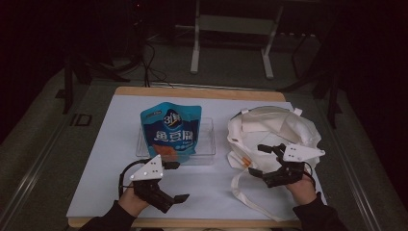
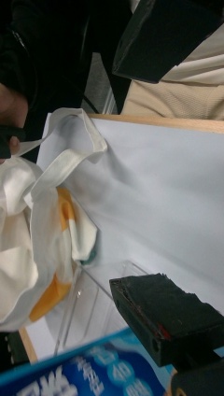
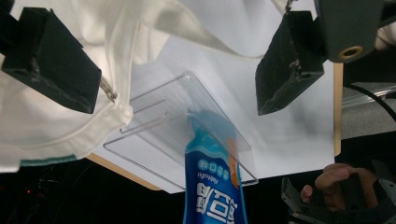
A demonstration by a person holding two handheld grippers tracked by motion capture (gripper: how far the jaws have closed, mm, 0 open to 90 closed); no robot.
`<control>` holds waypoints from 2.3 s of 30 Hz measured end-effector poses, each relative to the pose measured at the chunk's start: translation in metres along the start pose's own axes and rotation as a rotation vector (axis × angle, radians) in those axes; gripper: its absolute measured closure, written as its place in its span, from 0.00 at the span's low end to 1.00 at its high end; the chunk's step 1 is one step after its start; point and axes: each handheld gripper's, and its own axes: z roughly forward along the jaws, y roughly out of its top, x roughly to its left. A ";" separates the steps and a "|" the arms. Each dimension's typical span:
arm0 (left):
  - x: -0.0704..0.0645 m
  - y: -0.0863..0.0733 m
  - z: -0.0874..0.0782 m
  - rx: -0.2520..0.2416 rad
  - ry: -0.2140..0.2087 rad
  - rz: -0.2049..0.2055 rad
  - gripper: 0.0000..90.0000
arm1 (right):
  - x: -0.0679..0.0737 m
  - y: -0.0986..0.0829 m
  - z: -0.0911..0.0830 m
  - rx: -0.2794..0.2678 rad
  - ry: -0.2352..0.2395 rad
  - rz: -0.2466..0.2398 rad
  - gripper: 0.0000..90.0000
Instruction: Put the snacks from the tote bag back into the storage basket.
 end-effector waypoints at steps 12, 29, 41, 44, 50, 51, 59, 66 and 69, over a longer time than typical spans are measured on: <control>-0.002 0.004 0.038 0.035 -0.067 0.024 0.02 | -0.004 -0.016 -0.011 0.022 -0.049 -0.004 0.16; -0.008 0.002 0.081 0.071 -0.095 0.061 0.02 | 0.008 -0.031 -0.014 0.022 -0.119 -0.024 0.16; -0.005 -0.007 0.074 0.054 -0.051 0.061 0.02 | 0.006 -0.035 -0.014 0.004 -0.154 -0.007 0.16; -0.007 -0.008 0.072 0.057 -0.041 0.058 0.02 | 0.008 -0.037 -0.011 0.010 -0.177 -0.021 0.16; -0.008 -0.013 0.068 0.042 -0.030 0.049 0.02 | 0.015 -0.035 -0.008 0.005 -0.173 -0.046 0.16; -0.009 -0.013 0.068 0.041 -0.029 0.047 0.02 | 0.016 -0.036 -0.007 0.006 -0.179 -0.050 0.16; -0.009 -0.014 0.068 0.035 -0.031 0.051 0.02 | 0.013 -0.039 -0.008 0.003 -0.188 -0.055 0.16; -0.011 -0.014 0.068 0.024 -0.042 0.053 0.02 | 0.011 -0.040 -0.006 0.008 -0.186 -0.058 0.16; -0.011 -0.015 0.069 0.035 -0.040 0.061 0.02 | 0.011 -0.040 -0.006 0.011 -0.190 -0.060 0.16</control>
